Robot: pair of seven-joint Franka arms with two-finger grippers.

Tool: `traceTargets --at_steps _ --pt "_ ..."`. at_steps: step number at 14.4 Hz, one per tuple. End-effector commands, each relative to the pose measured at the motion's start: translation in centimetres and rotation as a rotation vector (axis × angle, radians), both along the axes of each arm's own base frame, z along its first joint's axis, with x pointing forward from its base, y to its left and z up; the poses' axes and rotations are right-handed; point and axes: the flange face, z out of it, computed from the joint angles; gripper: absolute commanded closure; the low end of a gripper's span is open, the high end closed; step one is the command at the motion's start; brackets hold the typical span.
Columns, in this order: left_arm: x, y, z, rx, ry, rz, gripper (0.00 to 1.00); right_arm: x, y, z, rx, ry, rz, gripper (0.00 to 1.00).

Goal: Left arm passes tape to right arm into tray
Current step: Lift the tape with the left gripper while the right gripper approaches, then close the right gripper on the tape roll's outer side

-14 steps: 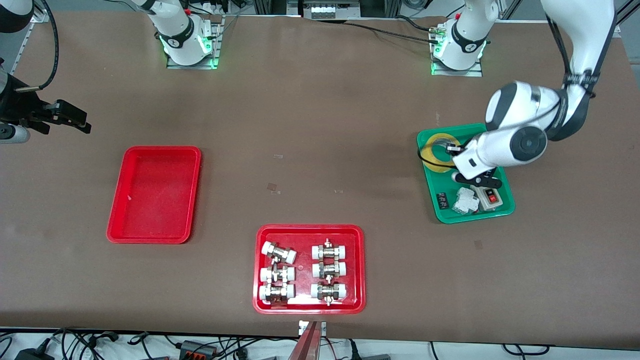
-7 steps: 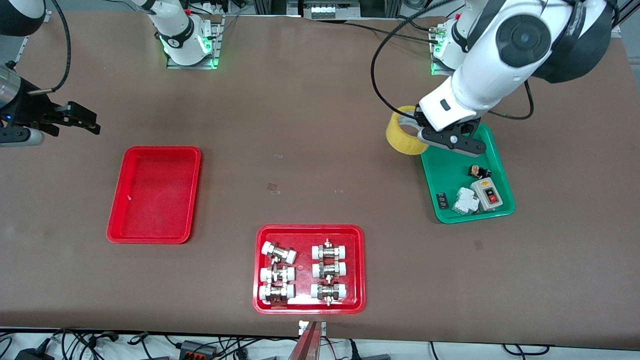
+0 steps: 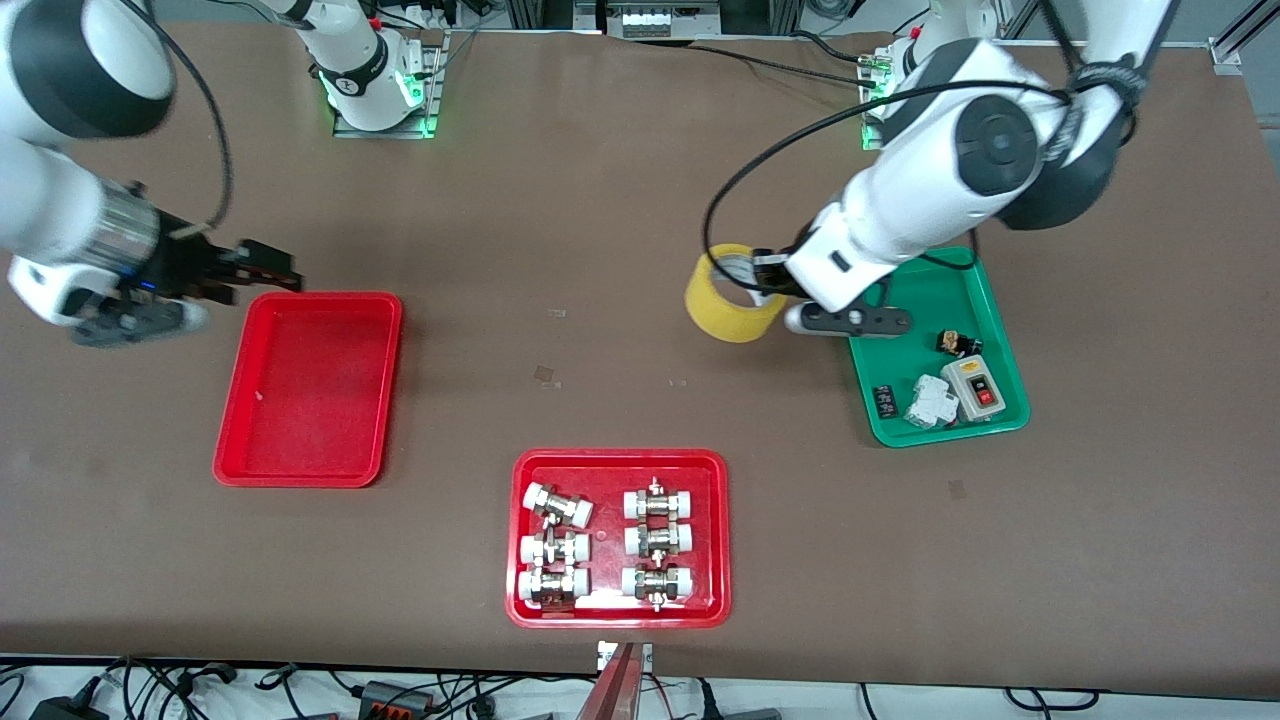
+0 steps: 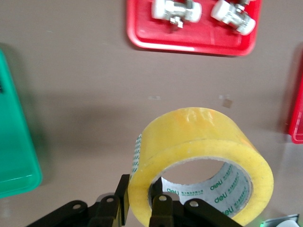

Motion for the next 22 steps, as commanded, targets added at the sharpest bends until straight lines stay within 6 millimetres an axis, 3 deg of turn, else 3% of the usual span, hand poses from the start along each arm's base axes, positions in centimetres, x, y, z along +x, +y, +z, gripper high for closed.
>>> traceTargets --at_steps 1,4,6,9,10,13,19,22 --pt "-0.1 -3.6 0.2 -0.062 -0.031 -0.006 0.98 1.1 6.6 -3.3 0.157 0.023 0.051 0.0" --pt "0.1 -6.7 -1.8 -0.121 -0.059 0.044 0.98 2.6 14.9 -2.7 0.362 0.016 0.081 0.0" --pt "0.4 -7.8 -3.5 -0.13 -0.077 0.039 0.98 4.1 17.9 -2.2 0.471 0.006 0.089 0.0" --pt "-0.6 -9.3 -4.0 -0.106 -0.101 -0.004 1.0 4.7 20.7 -0.4 0.56 -0.046 0.118 0.0" --pt "-0.9 -9.6 -4.1 -0.102 -0.104 -0.012 1.0 4.7 21.5 -0.7 0.567 -0.092 0.167 0.0" --pt "-0.8 -9.5 -4.0 -0.09 -0.121 -0.021 0.99 5.0 23.5 -5.2 0.629 -0.13 0.319 0.0" --pt "-0.6 -9.5 -3.9 -0.088 -0.139 -0.022 0.99 4.0 24.2 -8.5 0.745 0.019 0.209 0.0" --pt "-0.6 -9.5 -3.9 -0.088 -0.139 -0.022 0.99 3.8 24.3 -8.8 0.754 0.036 0.199 0.0"
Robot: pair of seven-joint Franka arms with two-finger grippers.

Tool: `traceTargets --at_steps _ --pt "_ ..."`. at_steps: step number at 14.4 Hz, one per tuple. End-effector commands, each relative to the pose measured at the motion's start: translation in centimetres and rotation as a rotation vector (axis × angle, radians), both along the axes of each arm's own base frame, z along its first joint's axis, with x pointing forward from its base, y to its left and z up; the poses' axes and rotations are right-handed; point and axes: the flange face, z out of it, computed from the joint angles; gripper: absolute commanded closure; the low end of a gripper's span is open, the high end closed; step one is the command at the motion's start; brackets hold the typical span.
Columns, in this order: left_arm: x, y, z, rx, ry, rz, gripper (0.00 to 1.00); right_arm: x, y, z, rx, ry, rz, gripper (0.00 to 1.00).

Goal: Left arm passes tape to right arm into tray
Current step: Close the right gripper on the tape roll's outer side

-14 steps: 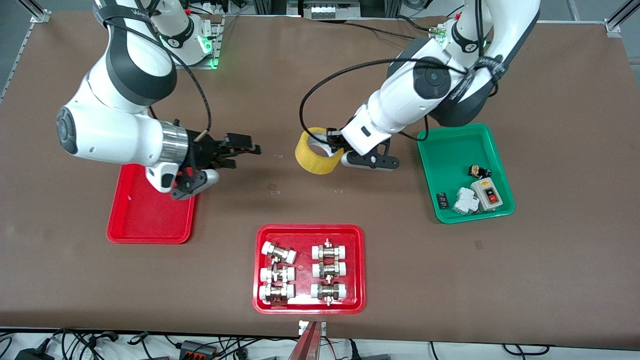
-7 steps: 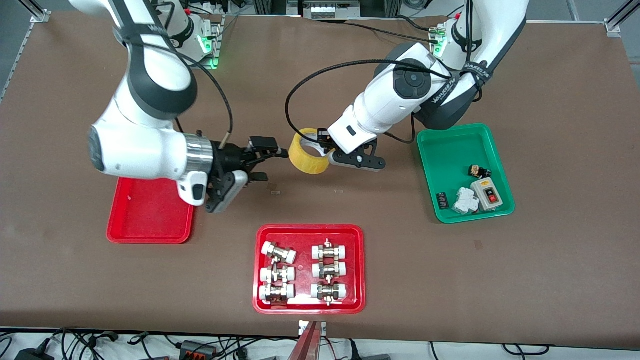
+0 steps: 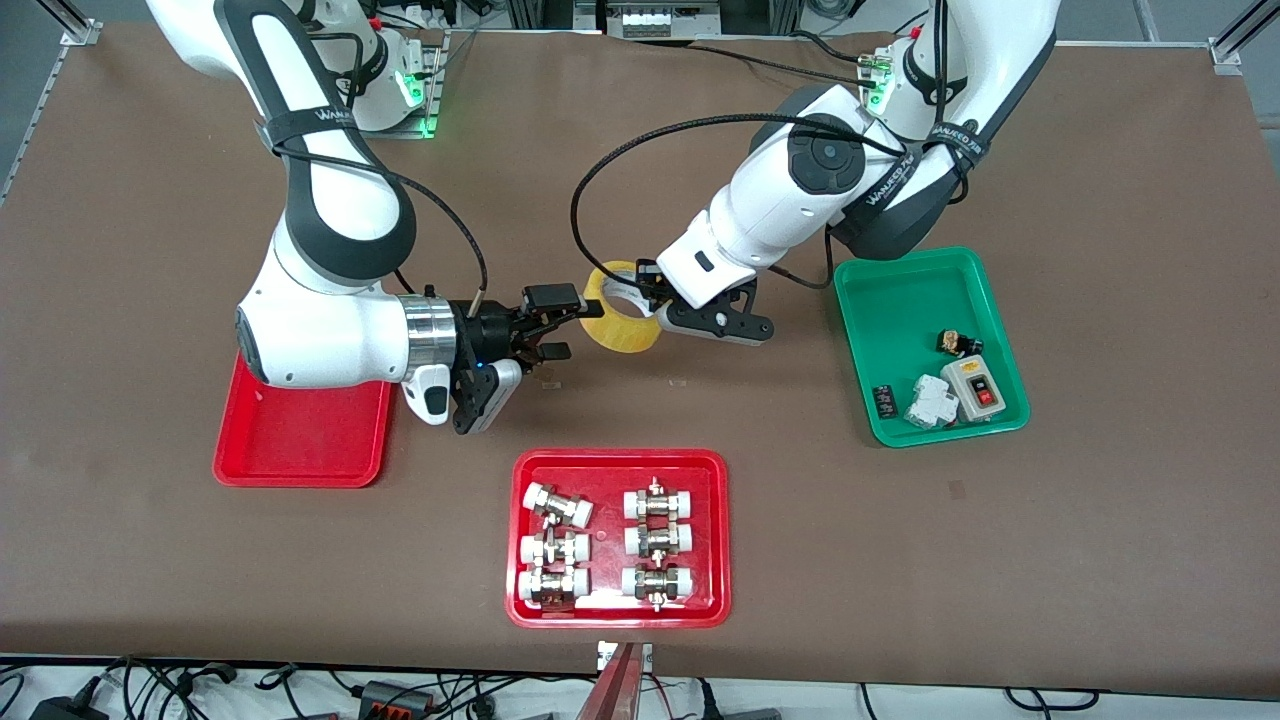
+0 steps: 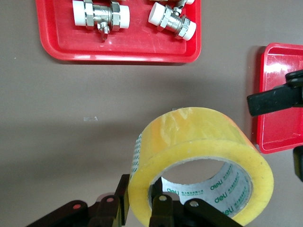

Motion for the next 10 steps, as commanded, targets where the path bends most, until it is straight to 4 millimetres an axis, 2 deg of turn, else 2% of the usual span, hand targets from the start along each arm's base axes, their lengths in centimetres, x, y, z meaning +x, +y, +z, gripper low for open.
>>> traceTargets --at_steps 1,4,7,10 --pt "0.4 -0.3 0.8 -0.002 -0.023 0.007 0.99 -0.4 0.3 -0.2 0.02 0.036 -0.008 0.0" --pt "0.4 -0.3 0.9 -0.002 -0.025 0.007 0.99 -1.0 0.4 -2.3 0.012 0.075 -0.002 0.0" --pt "0.4 -0.2 0.9 -0.003 -0.024 0.009 0.99 -1.6 1.1 -2.5 0.012 0.1 0.016 0.0" --pt "0.4 -0.2 0.9 -0.002 -0.025 0.009 0.99 -1.8 0.9 -2.2 0.021 0.117 0.035 0.0"
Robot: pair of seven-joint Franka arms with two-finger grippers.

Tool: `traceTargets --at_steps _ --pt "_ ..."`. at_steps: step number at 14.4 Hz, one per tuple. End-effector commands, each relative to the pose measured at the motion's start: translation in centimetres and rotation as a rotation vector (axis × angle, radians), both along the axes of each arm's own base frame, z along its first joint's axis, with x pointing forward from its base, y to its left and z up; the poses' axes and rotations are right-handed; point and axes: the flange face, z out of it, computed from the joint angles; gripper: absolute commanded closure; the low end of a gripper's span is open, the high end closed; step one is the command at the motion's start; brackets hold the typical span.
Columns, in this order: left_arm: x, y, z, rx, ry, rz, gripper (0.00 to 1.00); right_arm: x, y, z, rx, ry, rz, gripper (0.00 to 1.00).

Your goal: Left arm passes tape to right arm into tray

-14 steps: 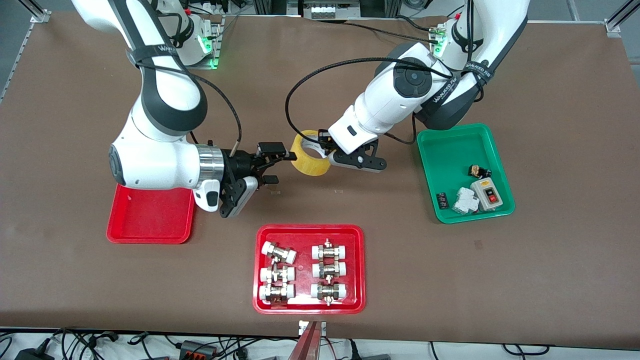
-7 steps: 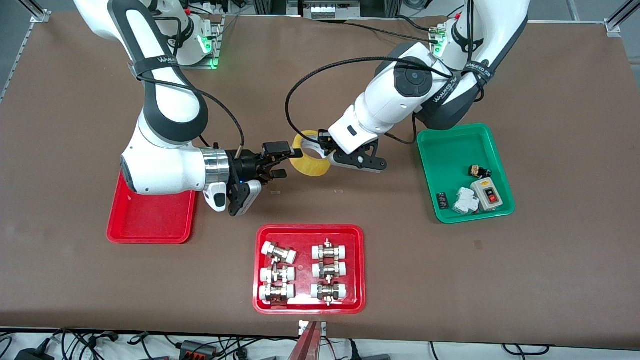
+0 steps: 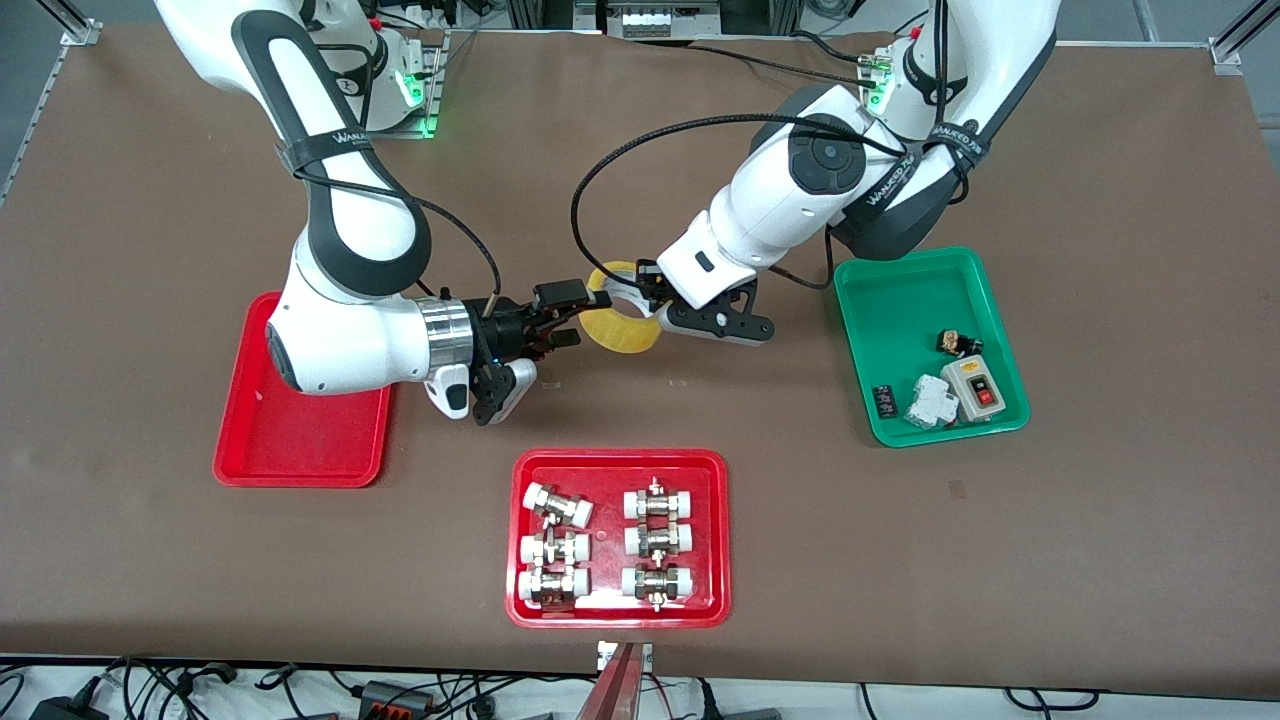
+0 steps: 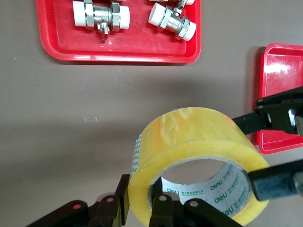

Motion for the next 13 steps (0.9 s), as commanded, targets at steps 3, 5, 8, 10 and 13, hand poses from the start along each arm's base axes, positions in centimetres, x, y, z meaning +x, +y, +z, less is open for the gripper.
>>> traceTargets --at_steps 3,5,8,10,13 --pt "0.38 -0.25 0.86 -0.002 -0.024 0.008 0.99 -0.4 -0.06 1.13 0.065 0.063 -0.004 0.0" --pt "0.41 -0.25 0.94 -0.003 -0.025 0.008 0.99 -0.27 -0.28 1.02 0.072 0.065 -0.003 0.0" --pt "0.43 -0.16 0.85 -0.001 -0.023 0.009 0.99 -0.54 0.08 1.05 0.071 0.064 0.006 0.0" --pt "0.43 -0.16 0.85 -0.001 -0.023 0.009 0.99 -0.5 0.0 1.05 0.072 0.064 0.006 0.0" --pt "0.43 -0.16 0.85 -0.001 -0.023 0.009 0.99 -0.7 0.25 0.63 0.071 0.066 0.013 0.13"
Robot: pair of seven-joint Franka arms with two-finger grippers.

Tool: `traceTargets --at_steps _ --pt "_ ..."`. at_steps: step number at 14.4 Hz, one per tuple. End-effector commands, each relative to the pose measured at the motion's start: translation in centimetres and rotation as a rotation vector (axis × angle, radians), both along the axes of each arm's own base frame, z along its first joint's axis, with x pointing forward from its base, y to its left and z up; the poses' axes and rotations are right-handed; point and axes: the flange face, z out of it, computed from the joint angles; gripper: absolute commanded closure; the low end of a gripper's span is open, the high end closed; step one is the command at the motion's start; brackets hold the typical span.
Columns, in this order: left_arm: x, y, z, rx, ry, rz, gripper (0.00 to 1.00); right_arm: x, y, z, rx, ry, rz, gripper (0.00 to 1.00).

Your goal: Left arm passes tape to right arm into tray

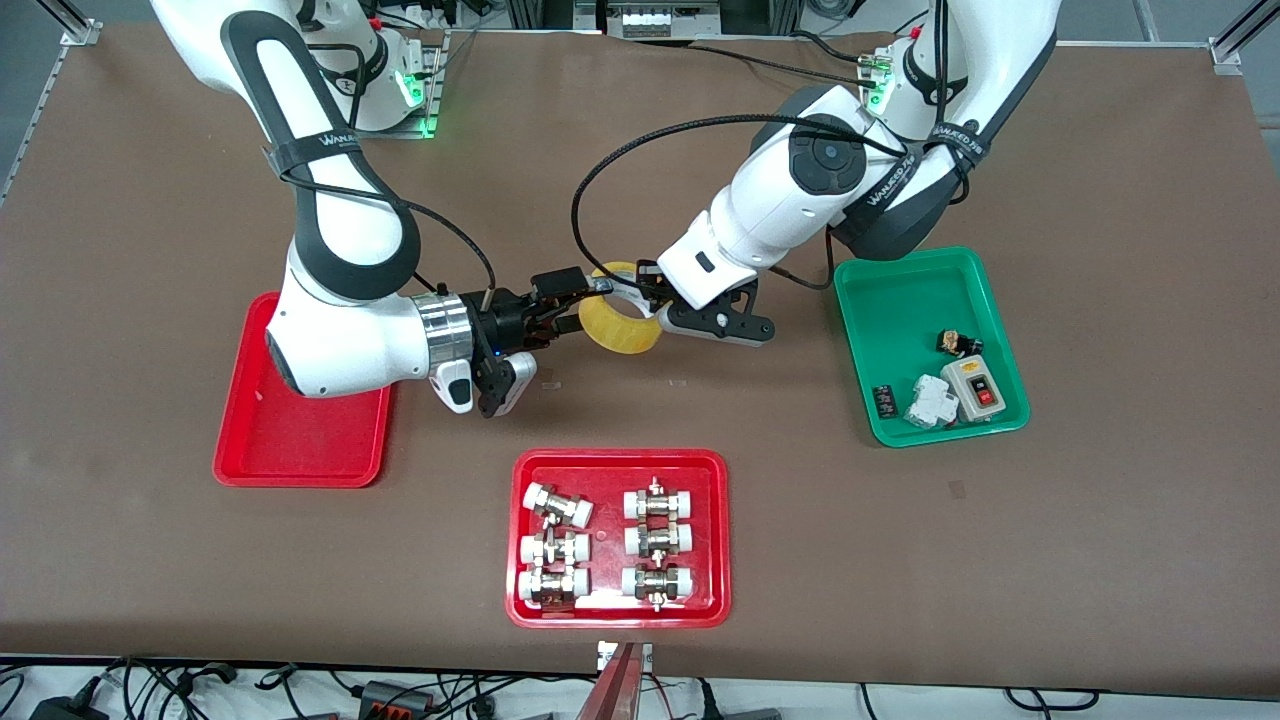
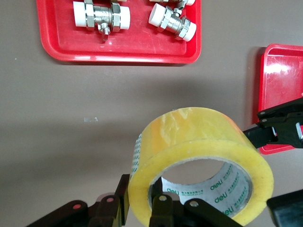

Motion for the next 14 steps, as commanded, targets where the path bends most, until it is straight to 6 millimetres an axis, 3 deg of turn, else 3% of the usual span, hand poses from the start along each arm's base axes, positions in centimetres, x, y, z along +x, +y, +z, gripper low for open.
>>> traceTargets --at_steps 1,2,4,6,9,14 --pt "0.39 -0.21 0.84 -0.002 -0.021 0.008 0.99 -0.28 0.11 0.2 0.022 -0.005 0.01 0.2" --pt "0.39 -0.2 0.84 -0.001 -0.022 0.008 0.99 -0.33 0.22 0.23 0.034 -0.023 0.022 0.24" --pt "0.39 -0.21 0.84 -0.002 -0.021 0.008 0.98 -0.19 -0.06 0.11 0.035 -0.028 0.023 0.48" --pt "0.39 -0.2 0.84 -0.001 -0.022 0.008 0.98 -0.27 0.01 0.03 0.034 -0.028 0.026 0.62" --pt "0.38 -0.2 0.82 0.0 -0.021 0.007 0.98 -0.2 -0.09 0.08 0.032 -0.03 0.026 0.73" --pt "0.37 -0.2 0.82 -0.001 -0.02 0.008 0.97 -0.2 -0.09 0.08 0.032 -0.03 0.026 0.74"
